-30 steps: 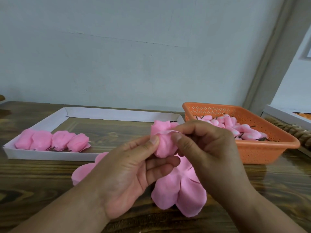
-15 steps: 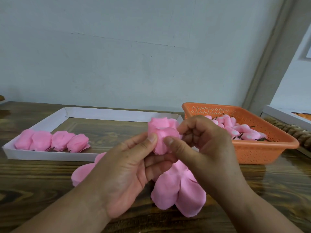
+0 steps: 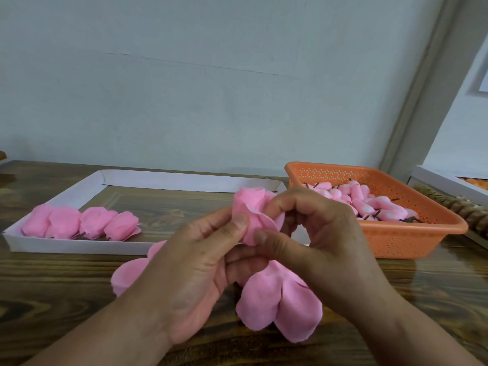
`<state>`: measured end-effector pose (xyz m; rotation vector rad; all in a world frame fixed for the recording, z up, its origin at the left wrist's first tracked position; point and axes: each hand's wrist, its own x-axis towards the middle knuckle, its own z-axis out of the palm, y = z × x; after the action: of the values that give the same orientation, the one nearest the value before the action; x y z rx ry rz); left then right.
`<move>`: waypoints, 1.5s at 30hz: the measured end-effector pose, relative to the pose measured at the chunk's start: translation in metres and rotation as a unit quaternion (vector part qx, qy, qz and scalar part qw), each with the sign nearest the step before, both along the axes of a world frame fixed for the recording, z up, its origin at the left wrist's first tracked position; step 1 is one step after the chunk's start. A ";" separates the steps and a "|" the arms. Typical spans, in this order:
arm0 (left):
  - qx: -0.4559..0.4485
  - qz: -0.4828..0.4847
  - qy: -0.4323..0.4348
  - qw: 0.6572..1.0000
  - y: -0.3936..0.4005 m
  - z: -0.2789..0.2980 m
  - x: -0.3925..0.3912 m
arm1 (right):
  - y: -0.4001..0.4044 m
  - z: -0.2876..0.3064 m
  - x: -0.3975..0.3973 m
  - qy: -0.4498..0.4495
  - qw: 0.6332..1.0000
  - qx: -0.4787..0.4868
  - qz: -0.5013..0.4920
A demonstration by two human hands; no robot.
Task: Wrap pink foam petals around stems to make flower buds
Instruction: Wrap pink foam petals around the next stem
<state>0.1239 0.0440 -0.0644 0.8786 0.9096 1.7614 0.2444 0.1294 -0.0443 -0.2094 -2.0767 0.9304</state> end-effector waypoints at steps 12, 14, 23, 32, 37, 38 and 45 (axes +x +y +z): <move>-0.003 0.031 0.043 0.999 0.004 -0.006 -0.003 | 0.005 -0.005 -0.004 0.025 0.997 -0.079 0.005; -0.005 0.032 0.044 0.999 0.005 -0.006 -0.004 | 0.006 -0.007 -0.005 0.048 0.980 -0.181 0.064; 0.002 0.023 0.027 0.999 0.008 -0.011 -0.007 | 0.002 -0.010 -0.007 0.001 0.997 -0.048 -0.064; -0.016 0.023 0.041 0.999 0.011 -0.015 -0.015 | 0.013 -0.013 -0.013 0.005 0.998 -0.047 -0.035; -0.024 0.032 0.042 0.998 0.014 -0.018 -0.017 | 0.012 -0.017 -0.020 0.017 0.984 -0.177 -0.018; -0.025 0.034 0.040 0.998 0.014 -0.019 -0.018 | 0.012 -0.018 -0.021 0.019 0.981 -0.193 -0.019; -0.021 0.038 0.061 0.997 0.017 -0.023 -0.020 | 0.013 -0.017 -0.024 0.009 0.985 -0.152 -0.087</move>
<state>0.1037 0.0606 -0.0878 0.9425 1.0680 1.7626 0.2202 0.1419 -0.0616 -0.5305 -1.8584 1.1319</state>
